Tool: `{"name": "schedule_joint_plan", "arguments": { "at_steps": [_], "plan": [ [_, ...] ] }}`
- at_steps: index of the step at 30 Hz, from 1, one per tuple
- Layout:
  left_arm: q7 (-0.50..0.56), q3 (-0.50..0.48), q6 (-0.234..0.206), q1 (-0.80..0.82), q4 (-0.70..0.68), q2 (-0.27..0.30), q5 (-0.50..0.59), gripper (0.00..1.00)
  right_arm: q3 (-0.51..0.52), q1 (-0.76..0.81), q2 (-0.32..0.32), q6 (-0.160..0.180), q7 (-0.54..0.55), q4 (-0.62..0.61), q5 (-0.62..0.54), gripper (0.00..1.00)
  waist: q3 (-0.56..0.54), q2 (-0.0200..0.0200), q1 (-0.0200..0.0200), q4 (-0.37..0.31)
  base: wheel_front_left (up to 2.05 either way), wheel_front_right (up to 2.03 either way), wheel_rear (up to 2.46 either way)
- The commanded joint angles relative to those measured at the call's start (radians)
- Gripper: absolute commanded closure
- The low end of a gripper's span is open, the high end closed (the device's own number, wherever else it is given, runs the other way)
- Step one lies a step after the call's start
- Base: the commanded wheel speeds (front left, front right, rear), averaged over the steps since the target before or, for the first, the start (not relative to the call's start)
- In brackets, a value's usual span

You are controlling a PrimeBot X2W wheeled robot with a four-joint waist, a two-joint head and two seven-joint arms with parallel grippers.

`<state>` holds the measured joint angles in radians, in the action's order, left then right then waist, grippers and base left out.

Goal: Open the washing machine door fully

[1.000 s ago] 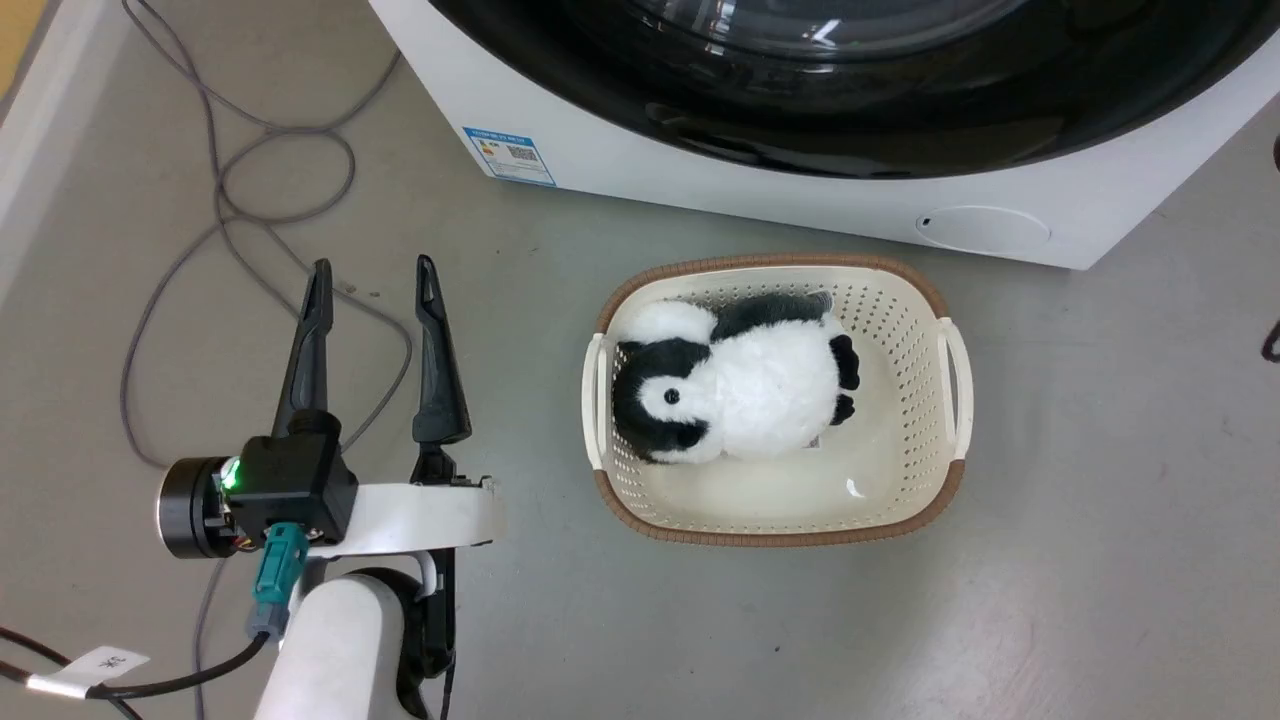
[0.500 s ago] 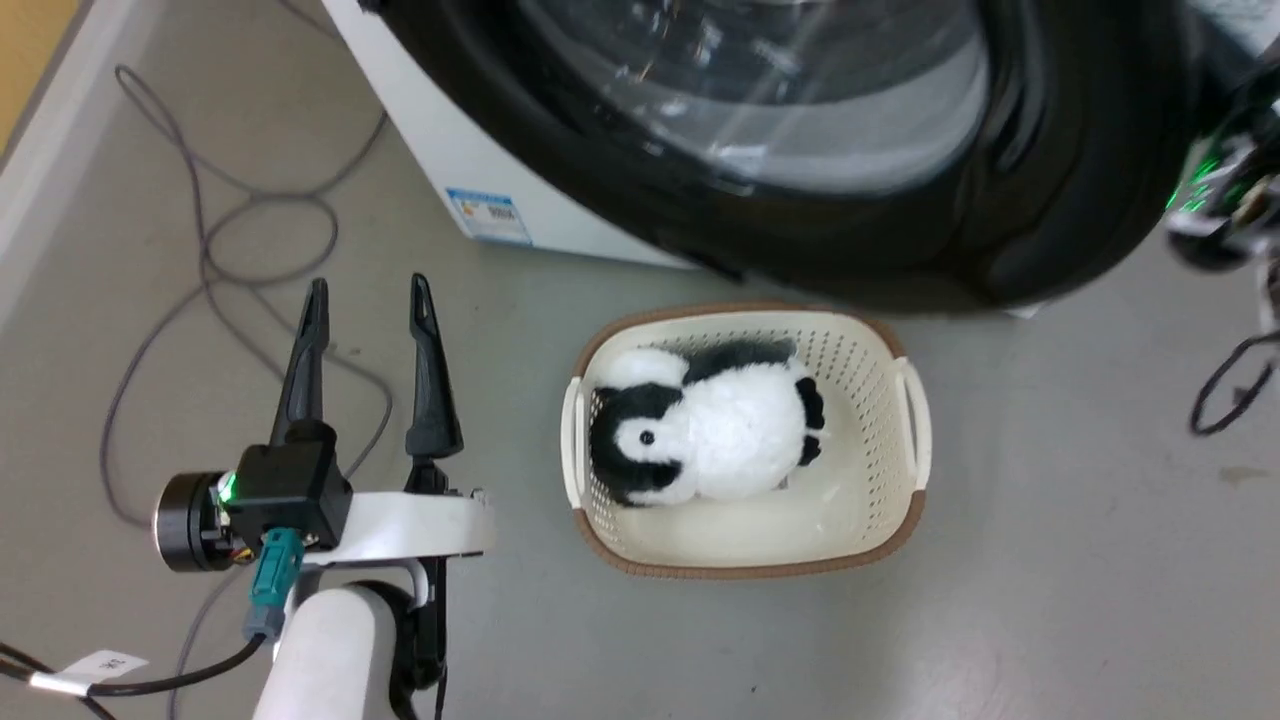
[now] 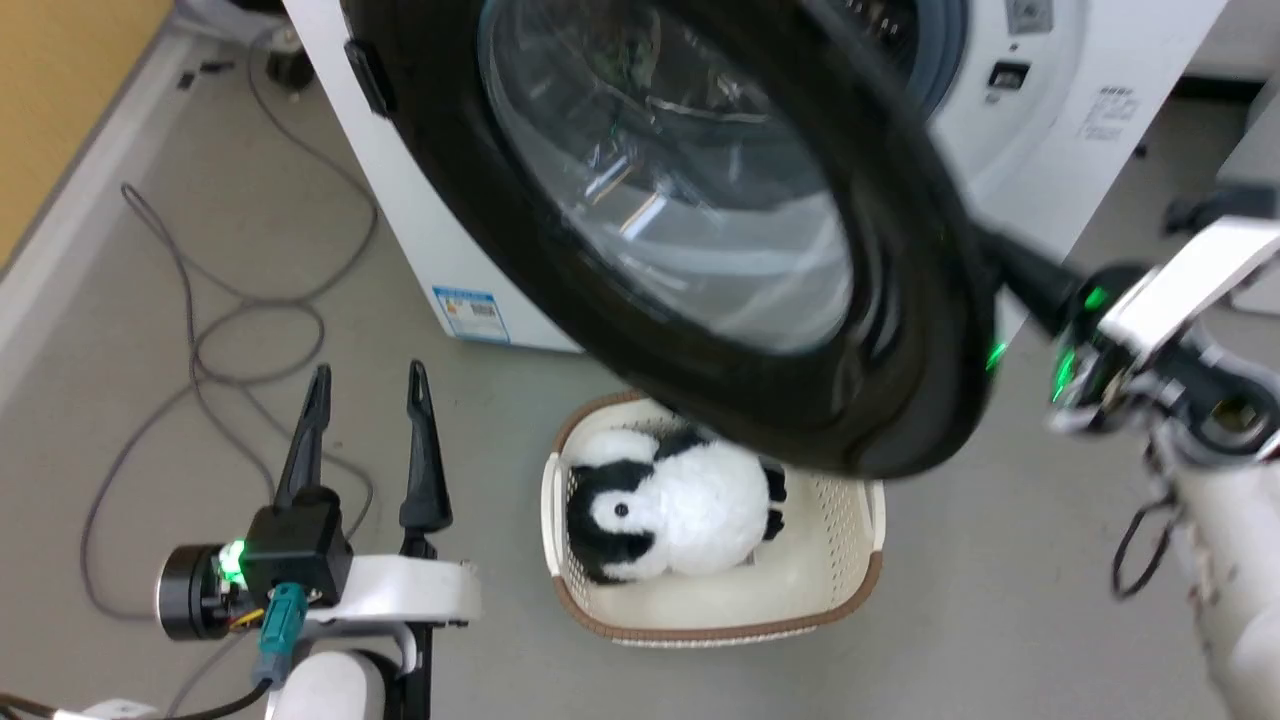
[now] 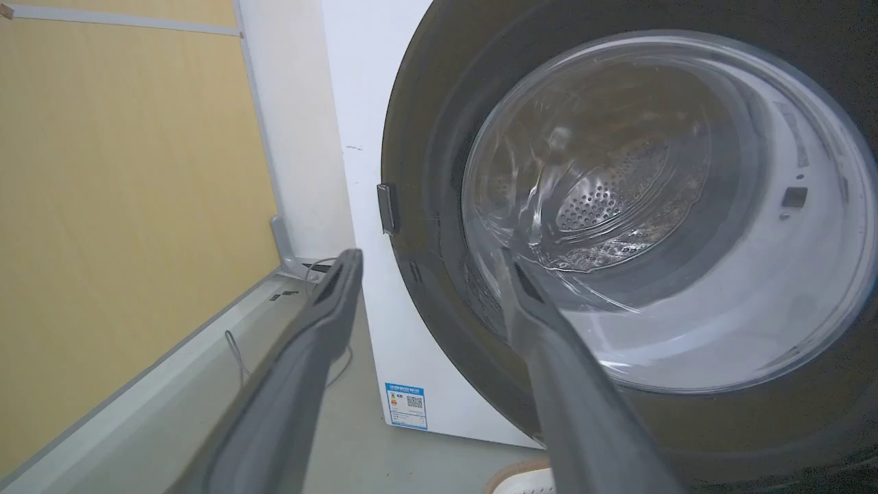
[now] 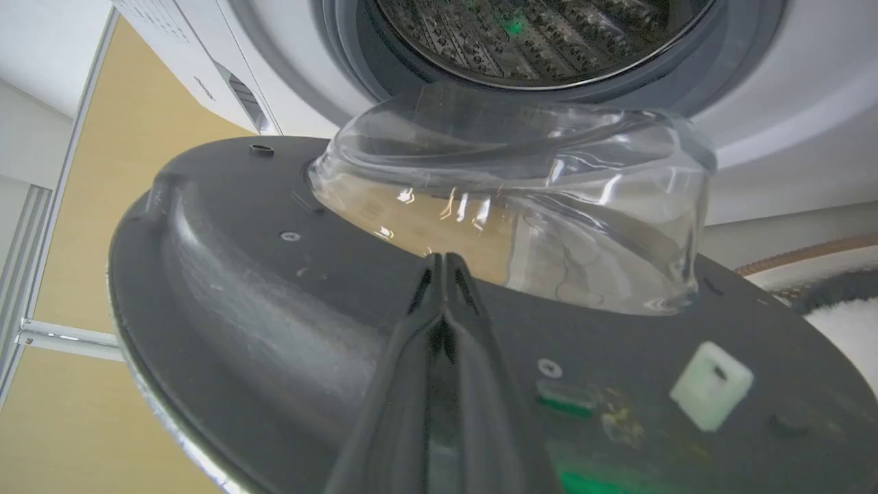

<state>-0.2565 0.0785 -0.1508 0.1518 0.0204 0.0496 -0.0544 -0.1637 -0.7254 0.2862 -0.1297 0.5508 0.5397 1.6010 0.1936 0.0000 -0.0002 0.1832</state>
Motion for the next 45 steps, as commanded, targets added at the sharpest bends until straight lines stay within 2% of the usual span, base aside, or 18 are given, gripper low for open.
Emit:
{"name": "schedule_joint_plan", "arguments": {
  "at_steps": [1, 18, 33, 39, 45],
  "plan": [
    [-0.005, -0.007, 0.007, -0.015, 0.005, 0.001, 0.007, 0.00, -0.013, 0.049, -0.016, -0.001, 0.012, -0.014, -0.003, 1.00, -0.028, 0.0000, 0.0002, -0.006, 0.00, 0.00, 0.00],
    [-0.005, -0.017, 0.041, -0.105, 0.032, 0.001, 0.031, 0.00, -0.145, 0.411, -0.124, -0.001, 0.065, -0.300, -0.017, 1.00, -0.134, 0.0000, 0.0002, 0.003, 0.00, 0.00, 0.00],
    [-0.005, -0.025, 0.044, -0.126, 0.055, 0.001, 0.037, 0.00, -0.275, 0.565, -0.193, -0.001, 0.051, -0.408, -0.054, 1.00, -0.159, 0.0000, 0.0002, -0.002, 0.00, 0.00, 0.00],
    [-0.005, -0.030, 0.046, -0.134, 0.063, 0.002, 0.038, 0.00, -0.250, 0.587, -0.197, -0.001, -0.056, -0.441, -0.092, 1.00, -0.174, 0.0000, 0.0002, -0.012, 0.00, 0.00, 0.00],
    [-0.005, -0.039, 0.047, -0.138, 0.065, 0.007, 0.038, 0.00, -0.178, 0.576, -0.168, -0.001, -0.278, -0.508, -0.196, 1.00, -0.180, 0.0000, 0.0002, -0.023, 0.00, 0.00, 0.00]
  ]
}}
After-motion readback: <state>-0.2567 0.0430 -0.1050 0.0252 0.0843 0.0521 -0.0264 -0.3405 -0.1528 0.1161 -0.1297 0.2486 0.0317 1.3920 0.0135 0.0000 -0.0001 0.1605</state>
